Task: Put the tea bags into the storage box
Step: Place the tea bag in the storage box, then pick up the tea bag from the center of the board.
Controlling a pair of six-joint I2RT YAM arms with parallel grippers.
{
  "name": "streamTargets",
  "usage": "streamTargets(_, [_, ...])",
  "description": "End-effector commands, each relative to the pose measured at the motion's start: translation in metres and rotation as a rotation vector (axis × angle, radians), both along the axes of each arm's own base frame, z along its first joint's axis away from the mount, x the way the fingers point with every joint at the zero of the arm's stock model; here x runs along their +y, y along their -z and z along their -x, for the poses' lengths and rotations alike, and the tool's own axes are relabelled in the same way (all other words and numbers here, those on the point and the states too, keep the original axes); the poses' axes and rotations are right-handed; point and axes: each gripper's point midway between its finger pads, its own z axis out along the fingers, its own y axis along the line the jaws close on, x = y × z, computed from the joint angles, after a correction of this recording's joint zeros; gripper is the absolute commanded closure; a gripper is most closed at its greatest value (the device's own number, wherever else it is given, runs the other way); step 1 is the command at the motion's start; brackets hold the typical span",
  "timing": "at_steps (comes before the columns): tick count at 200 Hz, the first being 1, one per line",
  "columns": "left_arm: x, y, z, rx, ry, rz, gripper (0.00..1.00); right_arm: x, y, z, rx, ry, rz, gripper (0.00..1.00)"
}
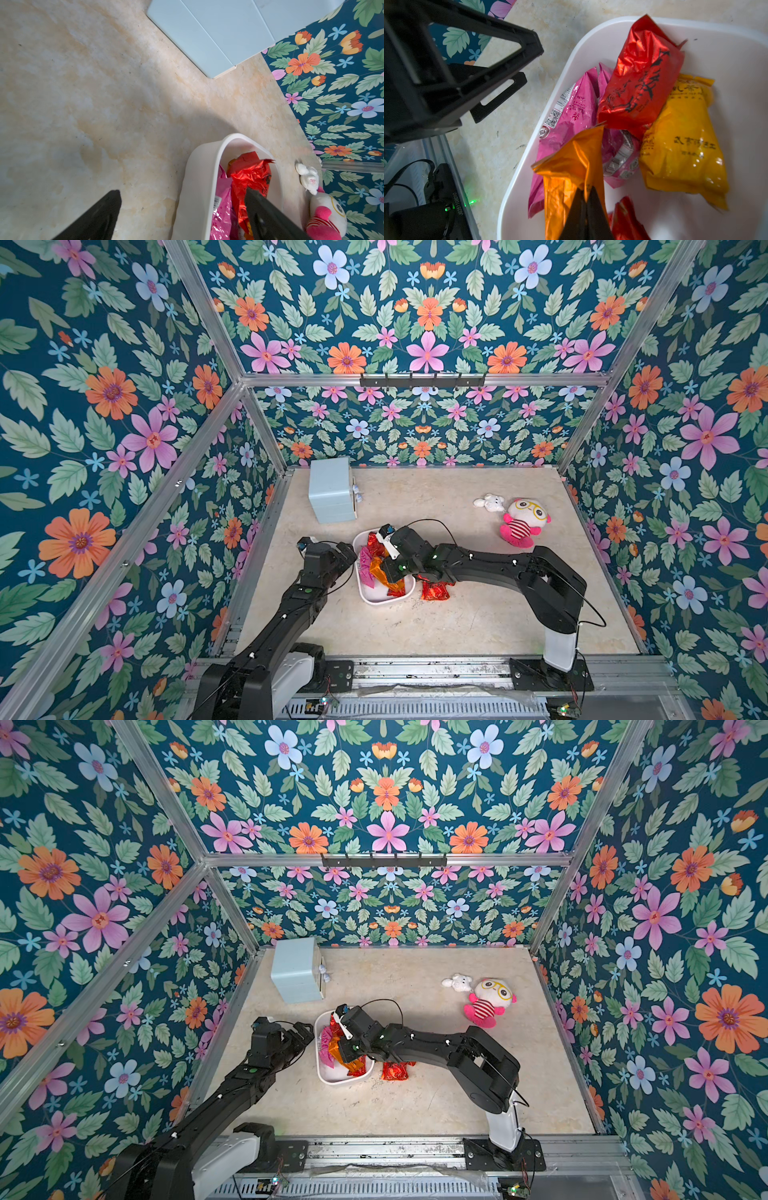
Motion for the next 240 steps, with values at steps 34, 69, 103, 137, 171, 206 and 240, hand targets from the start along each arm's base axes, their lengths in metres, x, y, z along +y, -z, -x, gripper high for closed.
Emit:
streamTargets(34, [0.0, -0.002, -0.001, -0.009, 0.0, 0.002, 0.01, -0.002, -0.028, -0.008, -0.041, 0.061, -0.045, 0.48])
streamTargets(69, [-0.001, -0.005, -0.002, -0.016, 0.004, 0.004, 0.01, -0.012, -0.057, -0.009, -0.07, 0.103, -0.083, 0.45])
streamTargets(103, [-0.002, -0.009, -0.004, -0.025, 0.01, 0.005, 0.01, -0.025, -0.05, -0.002, -0.019, 0.118, -0.028, 0.67])
streamTargets(137, [-0.002, -0.007, -0.002, -0.025, 0.011, 0.008, 0.01, -0.08, -0.051, -0.026, -0.049, 0.351, 0.05, 0.56])
streamTargets(171, [-0.004, -0.006, -0.002, -0.019, 0.02, 0.014, 0.01, -0.152, -0.052, -0.047, -0.052, 0.604, 0.158, 0.42])
streamTargets(206, [-0.008, -0.006, -0.006, -0.02, 0.029, 0.029, 0.01, -0.219, -0.03, -0.051, 0.006, 0.76, 0.264, 0.29])
streamTargets(240, [-0.01, -0.006, -0.009, -0.018, 0.035, 0.036, 0.01, -0.261, -0.007, -0.05, 0.072, 0.83, 0.296, 0.19])
